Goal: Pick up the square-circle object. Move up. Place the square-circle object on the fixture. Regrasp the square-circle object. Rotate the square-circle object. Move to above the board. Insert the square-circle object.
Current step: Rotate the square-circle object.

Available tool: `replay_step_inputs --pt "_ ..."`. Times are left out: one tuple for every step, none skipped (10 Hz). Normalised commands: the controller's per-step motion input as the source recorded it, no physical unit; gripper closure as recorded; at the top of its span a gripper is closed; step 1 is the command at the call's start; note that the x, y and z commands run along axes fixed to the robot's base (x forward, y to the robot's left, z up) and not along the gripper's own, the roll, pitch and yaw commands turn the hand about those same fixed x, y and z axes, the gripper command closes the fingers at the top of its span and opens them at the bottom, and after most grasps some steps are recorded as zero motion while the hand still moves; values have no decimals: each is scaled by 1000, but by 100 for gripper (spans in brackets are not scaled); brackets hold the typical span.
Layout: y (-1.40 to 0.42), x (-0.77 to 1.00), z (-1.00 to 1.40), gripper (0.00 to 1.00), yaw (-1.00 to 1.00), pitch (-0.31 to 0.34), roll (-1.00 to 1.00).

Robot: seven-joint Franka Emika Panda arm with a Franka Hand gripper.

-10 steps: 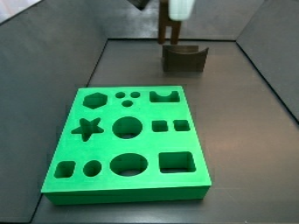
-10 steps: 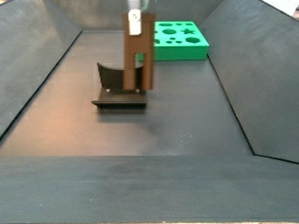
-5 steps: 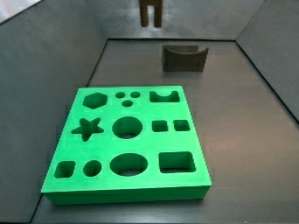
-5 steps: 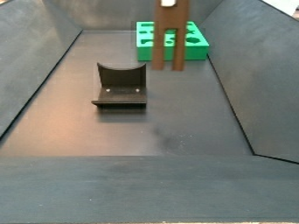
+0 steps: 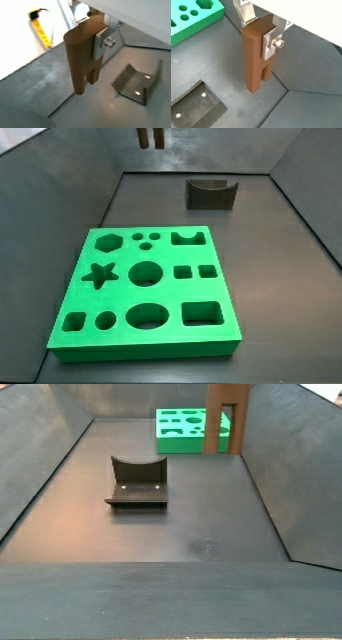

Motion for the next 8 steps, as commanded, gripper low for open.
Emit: replay_step_inputs --pt "31 20 -27 100 -957 79 -1000" --pt "47 -23 2 100 -920 108 -1000" --pt "19 -36 10 100 -916 131 -1000" --pt "7 -20 16 100 -889 172 -1000" --pt "12 -12 10 100 -782 173 -902" --pt "20 10 20 100 -475 138 -610" --pt "7 20 22 100 -248 123 -357" --pt "6 28 23 100 -143 114 -239"
